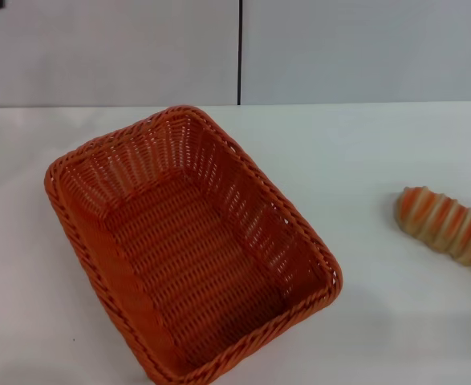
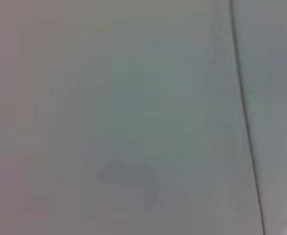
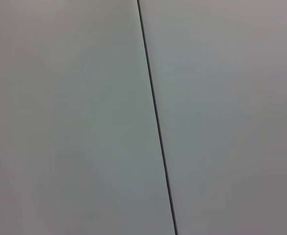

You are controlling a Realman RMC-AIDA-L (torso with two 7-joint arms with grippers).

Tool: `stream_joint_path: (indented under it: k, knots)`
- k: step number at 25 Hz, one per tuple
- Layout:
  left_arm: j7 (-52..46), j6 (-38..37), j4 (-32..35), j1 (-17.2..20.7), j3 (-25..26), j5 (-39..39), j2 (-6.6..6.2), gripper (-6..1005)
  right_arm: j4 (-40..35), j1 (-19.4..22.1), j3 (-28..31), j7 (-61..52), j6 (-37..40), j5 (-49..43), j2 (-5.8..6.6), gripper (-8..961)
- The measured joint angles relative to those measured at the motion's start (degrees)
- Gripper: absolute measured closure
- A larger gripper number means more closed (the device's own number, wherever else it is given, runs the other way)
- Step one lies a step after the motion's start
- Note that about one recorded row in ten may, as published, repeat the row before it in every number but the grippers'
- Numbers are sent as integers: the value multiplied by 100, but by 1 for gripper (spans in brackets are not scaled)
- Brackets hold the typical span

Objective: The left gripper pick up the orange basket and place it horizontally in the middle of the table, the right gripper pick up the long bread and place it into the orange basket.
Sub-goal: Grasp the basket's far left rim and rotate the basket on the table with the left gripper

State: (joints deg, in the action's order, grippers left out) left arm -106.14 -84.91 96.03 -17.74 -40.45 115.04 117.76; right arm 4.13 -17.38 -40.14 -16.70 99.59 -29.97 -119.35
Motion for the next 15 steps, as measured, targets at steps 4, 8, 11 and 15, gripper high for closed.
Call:
stream_joint_path:
  k: [4,8,11,15]
  knots:
    - [-635,-495,798,-629,-820,1624,19,186,-16,-12,-4,0,0,-2,3,453]
    - [-891,-739,1003,-1167,-1687,2842,90,186,-30,-46,-4,0,-4,-4,9,453]
    - [-1043,-719,1038,-1392,-2428,3531,99,186,-36,-52,-3,0,-6,2,10,453]
    - [-1250,-773,823,-1720,-3309,4465,130,185,-33,-31,-2,0,-7,12,9,452]
